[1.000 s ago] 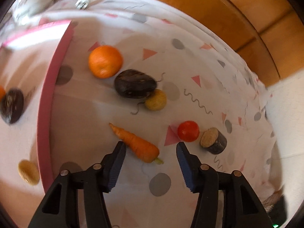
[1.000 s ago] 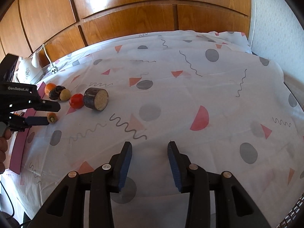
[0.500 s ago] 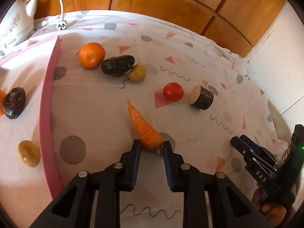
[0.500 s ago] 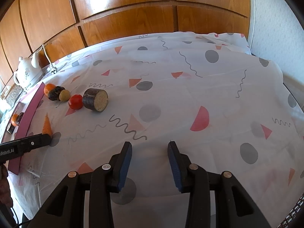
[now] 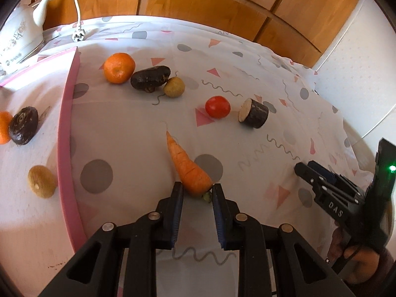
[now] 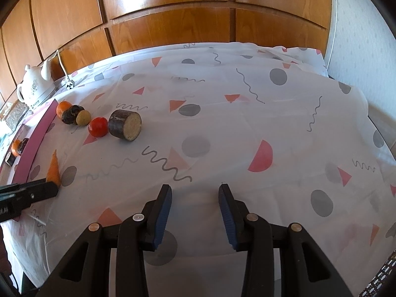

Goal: Organize fruits
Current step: 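Carry the carrot with the left tool into the tray and release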

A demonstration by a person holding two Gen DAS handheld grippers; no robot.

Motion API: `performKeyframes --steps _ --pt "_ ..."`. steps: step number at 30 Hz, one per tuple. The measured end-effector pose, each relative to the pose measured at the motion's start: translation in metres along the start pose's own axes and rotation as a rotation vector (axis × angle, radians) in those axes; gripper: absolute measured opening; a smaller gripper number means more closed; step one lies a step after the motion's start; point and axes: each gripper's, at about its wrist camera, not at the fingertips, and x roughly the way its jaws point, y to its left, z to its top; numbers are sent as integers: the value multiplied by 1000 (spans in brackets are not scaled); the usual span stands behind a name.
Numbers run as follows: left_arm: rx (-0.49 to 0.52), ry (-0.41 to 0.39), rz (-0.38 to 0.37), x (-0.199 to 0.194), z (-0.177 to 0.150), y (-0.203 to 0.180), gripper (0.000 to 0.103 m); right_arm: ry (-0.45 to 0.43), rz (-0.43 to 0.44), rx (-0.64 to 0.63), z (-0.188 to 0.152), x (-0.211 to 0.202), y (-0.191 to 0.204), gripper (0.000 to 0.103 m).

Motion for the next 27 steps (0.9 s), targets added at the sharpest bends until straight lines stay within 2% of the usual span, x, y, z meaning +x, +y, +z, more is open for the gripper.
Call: performKeyframes --steps 10,14,21,27 --pt "45 -28 12 -6 -7 -4 24 21 -18 -35 2 0 5 40" --pt "96 -36 31 -8 -13 -8 23 19 -26 -49 1 0 6 40" --pt "73 -40 15 -13 -16 -4 23 18 -35 -60 1 0 8 40" --pt "86 -102 -4 -38 -18 -7 24 9 -40 -63 -1 0 9 40"
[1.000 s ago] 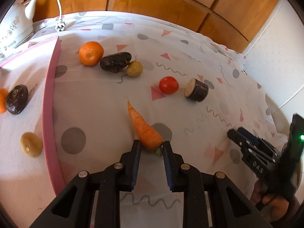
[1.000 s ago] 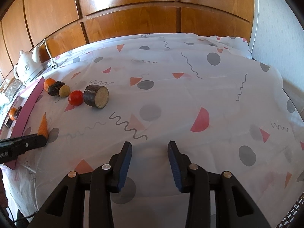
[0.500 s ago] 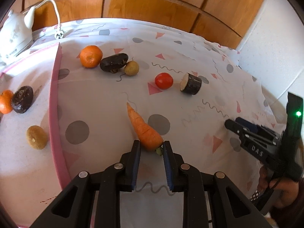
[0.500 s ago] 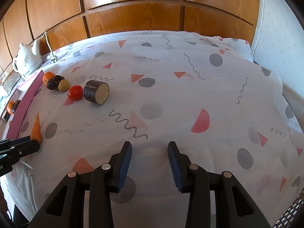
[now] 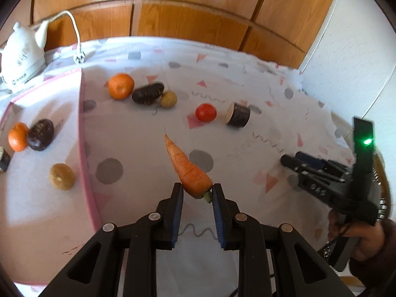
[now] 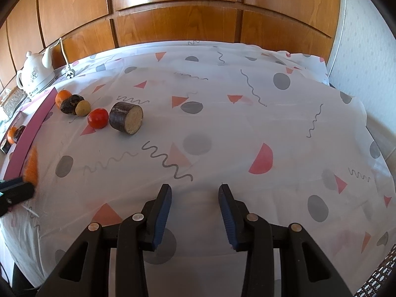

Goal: Organize fruits
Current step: 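Carry the carrot with the left tool into the tray and release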

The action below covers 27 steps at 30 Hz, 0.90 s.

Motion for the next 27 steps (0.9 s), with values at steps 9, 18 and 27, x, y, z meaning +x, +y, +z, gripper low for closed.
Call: performKeyframes --steps 9,18,27 --pt "-116 -131 18 -53 12 31 24 -14 -10 -2 -2 0 1 40" --pt "-340 -195 218 -85 4 110 24 31 22 17 6 -3 6 40" --pt "-419 -172 338 -87 -16 148 24 -16 164 -108 36 -15 47 40"
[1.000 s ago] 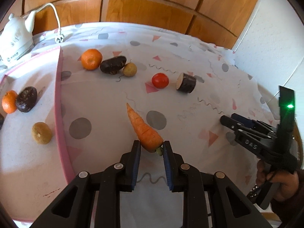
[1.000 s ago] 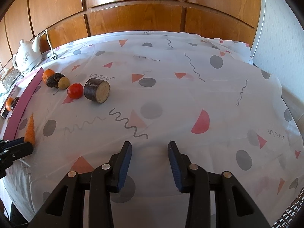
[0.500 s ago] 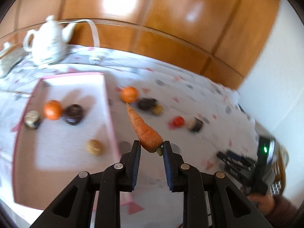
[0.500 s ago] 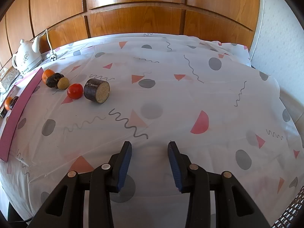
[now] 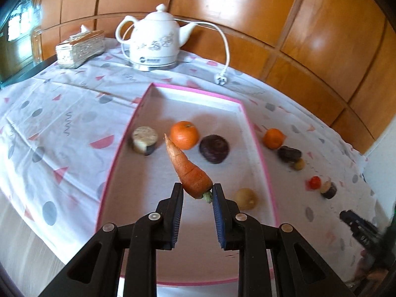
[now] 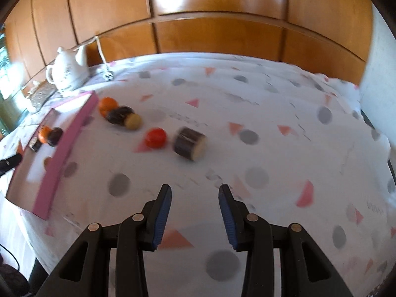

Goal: Organize fruits
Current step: 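Carry the carrot with the left tool into the tray and release, then grasp the red tomato on the table with the right tool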

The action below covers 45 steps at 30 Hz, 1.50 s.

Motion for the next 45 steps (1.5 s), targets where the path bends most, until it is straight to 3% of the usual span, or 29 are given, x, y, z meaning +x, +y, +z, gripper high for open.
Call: performKeyframes --steps 8,18,27,41,45 --pt "-11 12 29 3 -6 7 24 -26 54 -120 36 8 37 40" --pt "-1 14 45 -1 -10 6 24 31 50 -231 59 45 59 40" --pt "-10 10 80 -7 -13 8 49 121 3 -285 67 81 63 40" --pt "-17 9 89 -11 -15 7 54 134 26 -279 57 89 61 32" --pt "-19 -27 109 -20 -15 6 65 132 21 -278 57 88 64 32"
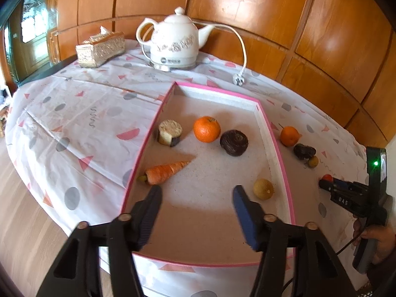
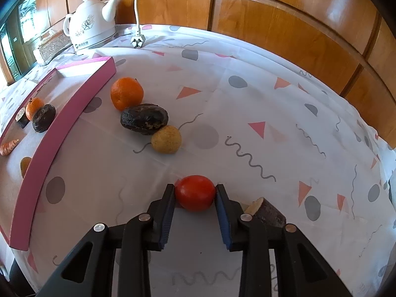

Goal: Organize fruits
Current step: 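Grasp the red tomato on the table with the right tool, then carry the red tomato with the right tool into the tray and release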

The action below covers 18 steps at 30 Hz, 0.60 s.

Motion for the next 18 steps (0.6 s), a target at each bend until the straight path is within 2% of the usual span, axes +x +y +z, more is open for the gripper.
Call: performKeyframes --steps 9,13,18 --pt "-4 -18 2 -6 0 1 66 -18 56 -42 -10 -11 26 32" --pt "-21 -27 0 -9 1 4 71 -26 78 -50 -17 -16 36 32" --pt "-27 -48 5 -15 1 4 71 -30 97 -47 -26 -23 45 32"
